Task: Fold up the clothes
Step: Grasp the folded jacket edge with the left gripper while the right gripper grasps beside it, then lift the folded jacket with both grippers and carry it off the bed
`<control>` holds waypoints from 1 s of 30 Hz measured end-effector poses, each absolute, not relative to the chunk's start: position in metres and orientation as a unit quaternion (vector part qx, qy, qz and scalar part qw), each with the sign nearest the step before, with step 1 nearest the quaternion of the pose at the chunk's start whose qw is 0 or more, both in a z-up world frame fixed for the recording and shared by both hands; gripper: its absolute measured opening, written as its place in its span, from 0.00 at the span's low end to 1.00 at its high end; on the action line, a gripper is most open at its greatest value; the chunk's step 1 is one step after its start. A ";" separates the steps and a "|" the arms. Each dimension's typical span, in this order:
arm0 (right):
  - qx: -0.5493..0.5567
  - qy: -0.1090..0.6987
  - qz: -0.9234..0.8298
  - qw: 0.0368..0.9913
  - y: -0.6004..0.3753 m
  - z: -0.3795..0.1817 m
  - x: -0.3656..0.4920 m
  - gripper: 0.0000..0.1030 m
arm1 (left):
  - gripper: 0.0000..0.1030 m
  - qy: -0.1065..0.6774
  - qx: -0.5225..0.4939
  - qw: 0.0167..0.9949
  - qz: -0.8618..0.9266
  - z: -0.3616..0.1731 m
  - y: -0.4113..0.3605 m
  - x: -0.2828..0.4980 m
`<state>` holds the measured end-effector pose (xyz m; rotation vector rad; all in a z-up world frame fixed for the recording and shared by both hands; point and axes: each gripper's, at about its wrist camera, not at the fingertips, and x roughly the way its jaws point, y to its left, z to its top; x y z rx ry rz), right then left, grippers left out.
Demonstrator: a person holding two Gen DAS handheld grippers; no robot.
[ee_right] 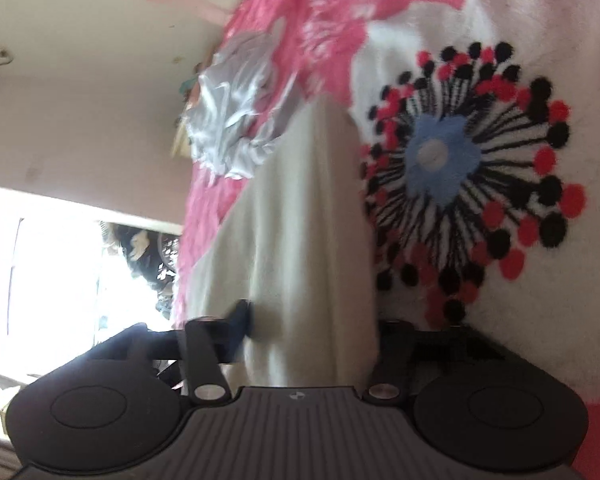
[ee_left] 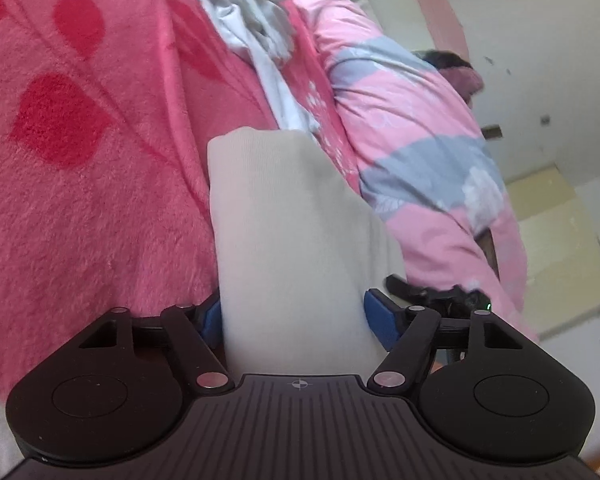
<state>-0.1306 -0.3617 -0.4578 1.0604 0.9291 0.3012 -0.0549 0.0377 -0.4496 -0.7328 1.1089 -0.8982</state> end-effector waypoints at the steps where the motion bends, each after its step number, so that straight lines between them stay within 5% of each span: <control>1: 0.474 0.425 0.131 0.760 -0.357 -0.453 -0.131 0.41 | 0.64 0.494 -0.323 0.705 -0.392 -0.446 0.034 -0.057; 5: 0.439 0.399 0.121 0.796 -0.341 -0.425 -0.148 0.29 | 0.52 0.478 -0.311 0.732 -0.373 -0.430 0.029 -0.071; 13: 0.365 0.320 0.121 0.866 -0.301 -0.356 -0.206 0.29 | 0.40 0.418 -0.298 0.763 -0.393 -0.376 0.041 -0.114; 30: 0.290 0.166 0.185 0.924 -0.220 -0.191 -0.320 0.29 | 0.37 0.226 -0.256 0.841 -0.419 -0.230 0.104 -0.244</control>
